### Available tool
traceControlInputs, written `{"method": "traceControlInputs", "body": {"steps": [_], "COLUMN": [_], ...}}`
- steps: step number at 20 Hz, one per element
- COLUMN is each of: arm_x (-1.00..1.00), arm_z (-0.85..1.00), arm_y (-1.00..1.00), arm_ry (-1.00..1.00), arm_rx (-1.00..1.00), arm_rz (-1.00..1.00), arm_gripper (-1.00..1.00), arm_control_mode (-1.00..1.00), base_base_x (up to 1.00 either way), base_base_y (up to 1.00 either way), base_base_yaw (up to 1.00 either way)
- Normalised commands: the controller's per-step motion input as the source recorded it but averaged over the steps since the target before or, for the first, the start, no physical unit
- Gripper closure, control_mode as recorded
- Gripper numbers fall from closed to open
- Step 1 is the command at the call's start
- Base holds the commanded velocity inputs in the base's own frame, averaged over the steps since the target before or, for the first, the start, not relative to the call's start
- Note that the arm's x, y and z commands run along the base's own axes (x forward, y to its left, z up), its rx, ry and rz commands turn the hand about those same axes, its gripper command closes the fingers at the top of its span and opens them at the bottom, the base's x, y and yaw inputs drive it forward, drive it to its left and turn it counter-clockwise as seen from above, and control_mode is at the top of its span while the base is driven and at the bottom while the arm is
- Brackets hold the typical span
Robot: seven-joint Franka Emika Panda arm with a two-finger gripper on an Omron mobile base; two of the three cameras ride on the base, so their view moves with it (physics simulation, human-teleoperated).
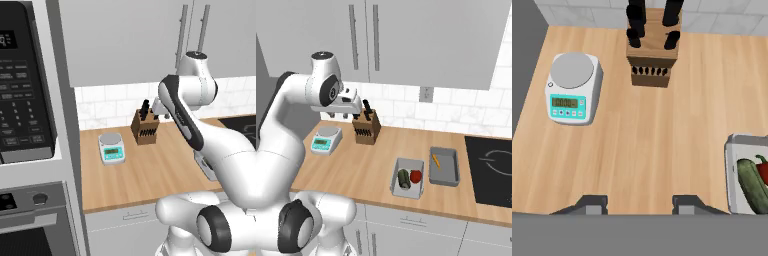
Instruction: Take the meat container that has the shrimp and place it on the second highest rack of the freezer. Then take the vegetable container that has the cucumber and bell pepper and place it on the highest rack of the freezer.
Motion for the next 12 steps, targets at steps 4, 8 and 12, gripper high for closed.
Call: {"method": "traceControlInputs", "body": {"steps": [4,8,12], "arm_x": [-0.25,-0.58,-0.64], "arm_z": [0.0,-0.09,-0.53], "arm_y": [-0.04,-0.16,-0.34], "arm_ry": [-0.02,0.0,0.0], "arm_rx": [0.0,0.0,0.0], "arm_rz": [-0.01,-0.09,-0.2], "arm_gripper": [-1.0,-1.0,-1.0], "arm_control_mode": [-1.0,-1.0,-1.0], "base_base_x": [0.0,0.0,0.0], "base_base_y": [0.0,0.0,0.0], "base_base_yaw": [0.0,0.0,0.0]}}
